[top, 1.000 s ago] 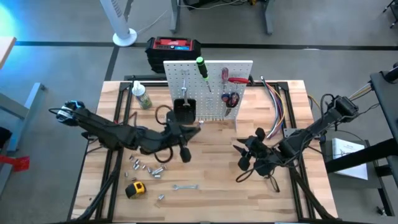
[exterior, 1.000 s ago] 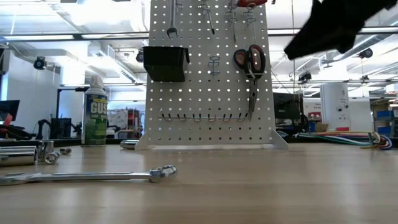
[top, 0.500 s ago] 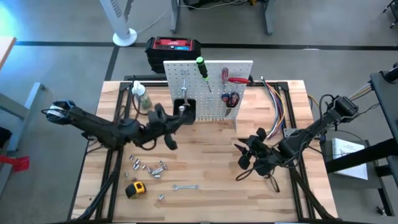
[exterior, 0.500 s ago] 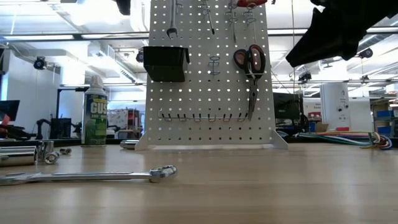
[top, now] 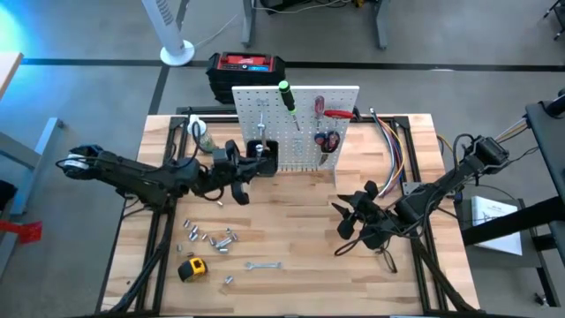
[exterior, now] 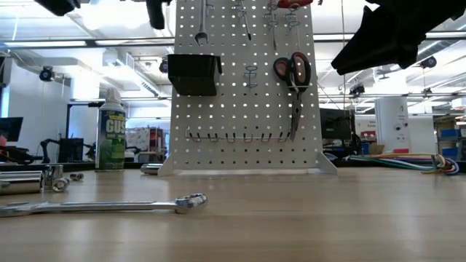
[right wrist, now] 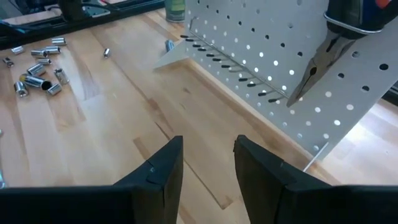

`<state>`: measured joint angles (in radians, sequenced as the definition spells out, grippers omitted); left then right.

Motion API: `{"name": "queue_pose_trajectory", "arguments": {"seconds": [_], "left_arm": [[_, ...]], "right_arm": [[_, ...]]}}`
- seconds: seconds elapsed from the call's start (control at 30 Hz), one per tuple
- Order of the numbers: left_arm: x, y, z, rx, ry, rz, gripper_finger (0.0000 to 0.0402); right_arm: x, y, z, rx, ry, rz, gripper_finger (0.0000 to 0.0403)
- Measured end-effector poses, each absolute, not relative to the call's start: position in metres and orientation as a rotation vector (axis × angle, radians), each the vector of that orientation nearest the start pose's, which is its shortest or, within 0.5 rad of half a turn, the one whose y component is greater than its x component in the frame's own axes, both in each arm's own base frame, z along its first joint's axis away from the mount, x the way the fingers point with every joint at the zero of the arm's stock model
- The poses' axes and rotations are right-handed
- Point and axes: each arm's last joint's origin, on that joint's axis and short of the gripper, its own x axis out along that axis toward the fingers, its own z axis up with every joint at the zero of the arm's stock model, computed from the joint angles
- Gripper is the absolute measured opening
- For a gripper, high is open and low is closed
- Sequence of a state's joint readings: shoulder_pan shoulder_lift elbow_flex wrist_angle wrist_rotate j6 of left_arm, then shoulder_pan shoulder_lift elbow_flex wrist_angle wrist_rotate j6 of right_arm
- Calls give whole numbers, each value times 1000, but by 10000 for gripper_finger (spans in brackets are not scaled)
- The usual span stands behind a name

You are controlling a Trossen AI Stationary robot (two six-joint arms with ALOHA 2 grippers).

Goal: Hang tools onto peg board
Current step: Hang the wrench on the pegboard

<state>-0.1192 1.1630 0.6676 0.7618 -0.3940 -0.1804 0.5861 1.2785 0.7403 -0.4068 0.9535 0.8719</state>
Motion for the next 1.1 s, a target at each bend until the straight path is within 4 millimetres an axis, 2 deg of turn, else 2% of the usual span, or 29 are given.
{"name": "queue_pose_trajectory", "arguments": {"seconds": [0.27, 0.87, 1.1], "left_arm": [[259, -15, 317, -249, -283, 261, 0], [259, 4, 306, -372, -267, 316, 0], [259, 12, 294, -364, -175, 431, 38]], "right_arm": [[209, 110, 214, 172, 465, -584, 108], [209, 110, 214, 171, 473, -577, 118], [209, 110, 214, 191, 469, -580, 106]]}}
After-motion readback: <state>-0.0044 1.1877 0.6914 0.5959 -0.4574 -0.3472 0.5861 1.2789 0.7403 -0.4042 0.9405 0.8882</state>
